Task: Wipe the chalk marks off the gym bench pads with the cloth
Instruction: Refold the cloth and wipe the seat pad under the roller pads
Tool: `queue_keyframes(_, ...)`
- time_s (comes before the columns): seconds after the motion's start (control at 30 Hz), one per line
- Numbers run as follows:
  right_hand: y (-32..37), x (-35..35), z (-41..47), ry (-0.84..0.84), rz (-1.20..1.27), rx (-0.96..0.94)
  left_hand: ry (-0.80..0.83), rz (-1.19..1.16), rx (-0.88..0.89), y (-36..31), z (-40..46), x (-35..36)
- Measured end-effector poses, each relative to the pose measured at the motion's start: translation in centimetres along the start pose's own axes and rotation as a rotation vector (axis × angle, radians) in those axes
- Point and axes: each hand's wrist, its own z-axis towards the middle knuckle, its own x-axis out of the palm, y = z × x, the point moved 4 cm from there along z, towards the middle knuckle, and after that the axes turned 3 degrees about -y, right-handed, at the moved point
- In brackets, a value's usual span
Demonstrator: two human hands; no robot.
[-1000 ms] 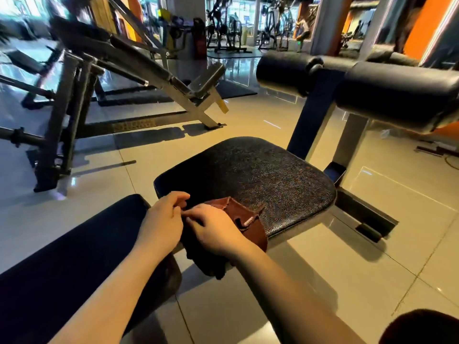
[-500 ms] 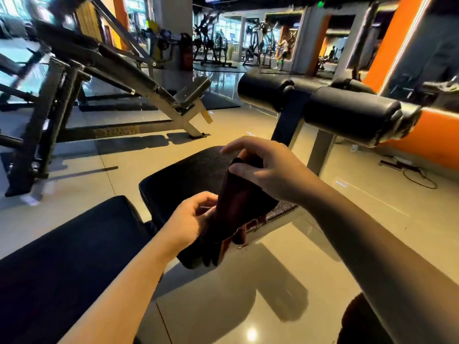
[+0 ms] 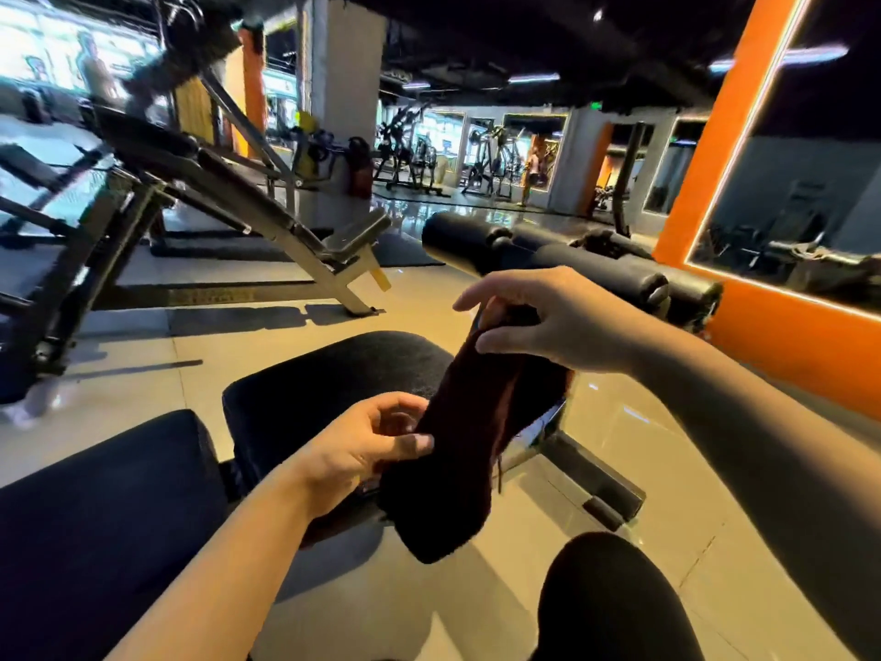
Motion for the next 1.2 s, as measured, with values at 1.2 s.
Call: queue_keyframes(1.2,-35.6,-4.2,8.7,0.189,-0.108,0.686,-0.401,0.86,0.74,-7.1,35.7,6.7)
